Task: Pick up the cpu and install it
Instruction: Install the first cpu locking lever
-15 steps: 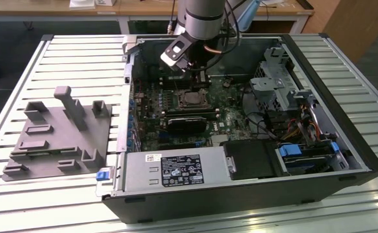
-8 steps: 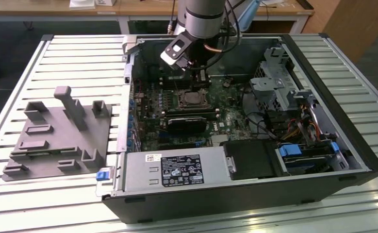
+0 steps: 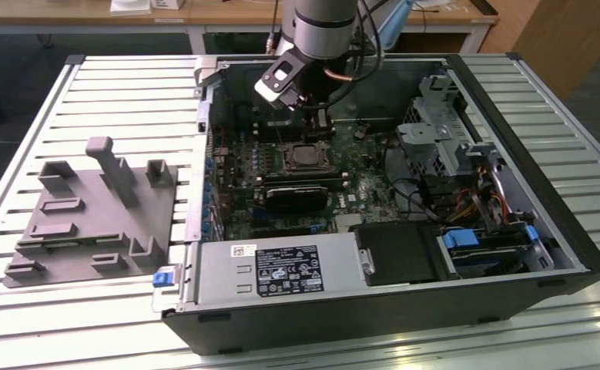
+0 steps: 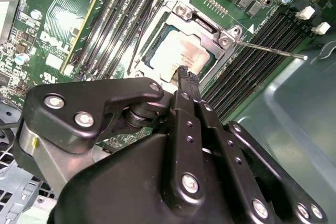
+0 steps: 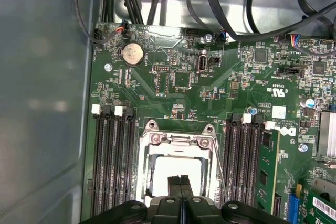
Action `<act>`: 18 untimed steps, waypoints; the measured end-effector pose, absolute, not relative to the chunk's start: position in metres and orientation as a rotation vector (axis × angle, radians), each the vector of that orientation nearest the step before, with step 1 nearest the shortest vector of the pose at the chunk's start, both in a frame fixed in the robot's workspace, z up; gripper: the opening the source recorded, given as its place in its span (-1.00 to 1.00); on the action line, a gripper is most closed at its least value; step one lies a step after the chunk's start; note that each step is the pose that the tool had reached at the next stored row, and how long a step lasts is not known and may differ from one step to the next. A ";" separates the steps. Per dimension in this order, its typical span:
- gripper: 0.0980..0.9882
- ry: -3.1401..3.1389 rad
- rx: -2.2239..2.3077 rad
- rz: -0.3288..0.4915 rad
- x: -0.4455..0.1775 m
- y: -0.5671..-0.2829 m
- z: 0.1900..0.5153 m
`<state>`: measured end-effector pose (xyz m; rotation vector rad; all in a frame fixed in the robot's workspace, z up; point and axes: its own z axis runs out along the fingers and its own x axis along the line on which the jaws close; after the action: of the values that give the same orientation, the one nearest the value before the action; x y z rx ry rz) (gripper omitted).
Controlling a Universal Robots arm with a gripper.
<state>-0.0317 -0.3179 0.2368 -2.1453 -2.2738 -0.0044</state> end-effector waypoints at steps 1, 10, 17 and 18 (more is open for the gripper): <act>-0.98 -2.274 -2.145 -0.004 -0.032 -0.318 0.237; -0.98 -2.274 -2.145 -0.004 -0.032 -0.318 0.241; -0.98 -2.274 -2.145 -0.004 -0.032 -0.318 0.246; -0.98 -2.274 -2.145 -0.005 -0.032 -0.318 0.247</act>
<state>-0.0316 -0.3179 0.2470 -2.1454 -2.2737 -0.0046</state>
